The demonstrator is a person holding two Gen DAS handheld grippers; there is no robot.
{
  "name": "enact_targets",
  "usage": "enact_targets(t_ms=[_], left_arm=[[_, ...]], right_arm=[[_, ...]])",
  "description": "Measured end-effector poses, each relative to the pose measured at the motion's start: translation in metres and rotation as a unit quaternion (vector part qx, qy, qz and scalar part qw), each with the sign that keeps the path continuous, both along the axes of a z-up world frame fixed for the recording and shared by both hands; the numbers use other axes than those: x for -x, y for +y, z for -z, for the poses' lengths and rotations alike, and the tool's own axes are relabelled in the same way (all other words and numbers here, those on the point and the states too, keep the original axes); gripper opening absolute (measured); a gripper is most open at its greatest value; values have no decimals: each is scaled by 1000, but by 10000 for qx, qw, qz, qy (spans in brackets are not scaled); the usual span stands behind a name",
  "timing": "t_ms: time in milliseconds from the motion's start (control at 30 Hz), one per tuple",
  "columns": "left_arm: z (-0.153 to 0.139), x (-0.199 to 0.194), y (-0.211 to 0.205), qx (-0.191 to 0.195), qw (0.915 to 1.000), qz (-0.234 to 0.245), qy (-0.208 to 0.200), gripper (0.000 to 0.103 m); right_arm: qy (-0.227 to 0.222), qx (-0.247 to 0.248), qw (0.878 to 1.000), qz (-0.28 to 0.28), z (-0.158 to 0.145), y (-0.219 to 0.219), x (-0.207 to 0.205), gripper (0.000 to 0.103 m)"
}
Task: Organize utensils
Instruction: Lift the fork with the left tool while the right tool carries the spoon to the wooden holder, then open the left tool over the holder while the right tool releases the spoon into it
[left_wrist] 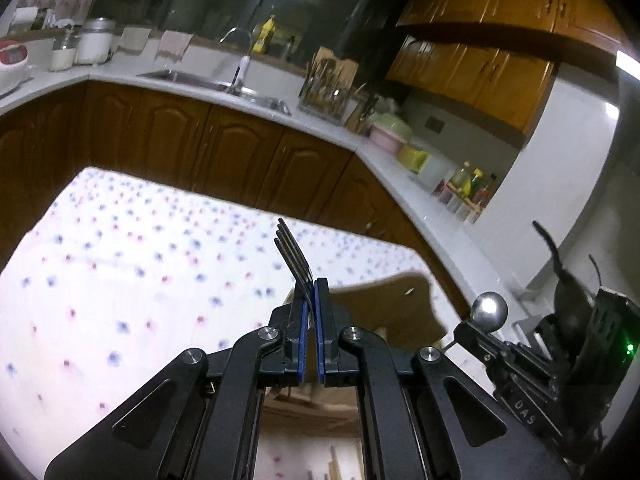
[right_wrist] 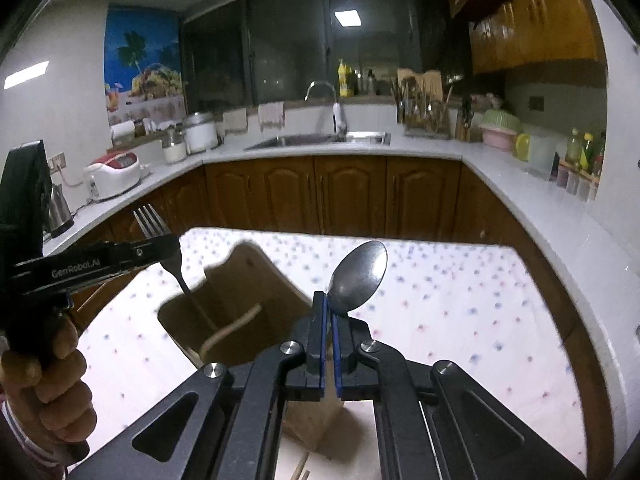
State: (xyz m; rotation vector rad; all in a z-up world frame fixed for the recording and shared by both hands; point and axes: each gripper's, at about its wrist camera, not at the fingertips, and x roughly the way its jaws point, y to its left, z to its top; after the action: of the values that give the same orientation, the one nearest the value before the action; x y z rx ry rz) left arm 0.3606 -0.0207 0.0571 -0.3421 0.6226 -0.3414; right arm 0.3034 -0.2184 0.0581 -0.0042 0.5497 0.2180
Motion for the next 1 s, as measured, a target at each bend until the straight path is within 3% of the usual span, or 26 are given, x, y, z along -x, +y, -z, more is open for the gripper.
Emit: enact_targets(t_ms=[533, 633, 700, 767, 833, 933, 1000], left_arm=[[4, -2, -2, -96, 9999, 8, 126, 3], [-1, 0, 1, -65, 9999, -7, 129, 10], [-6, 5, 5, -32, 9999, -29, 105, 24], [-12, 12, 10, -4, 9999, -92, 41, 36], [-17, 21, 16, -4, 9998, -181, -17, 43], [-20, 37, 29, 84, 9994, -349, -12, 66], [-19, 50, 38, 172, 9986, -497, 18, 87]], right_arm=[[171, -126, 9998, 18, 9, 0, -3, 3], [183, -181, 9997, 19, 7, -1, -5, 8], [184, -253, 9995, 49, 5, -3, -3, 13], [156, -395, 9991, 74, 1, -9, 1, 37], [78, -523, 9985, 149, -5, -15, 9, 40], [22, -756, 9969, 223, -11, -24, 22, 47], [-55, -940, 9952, 284, -15, -32, 36, 65]])
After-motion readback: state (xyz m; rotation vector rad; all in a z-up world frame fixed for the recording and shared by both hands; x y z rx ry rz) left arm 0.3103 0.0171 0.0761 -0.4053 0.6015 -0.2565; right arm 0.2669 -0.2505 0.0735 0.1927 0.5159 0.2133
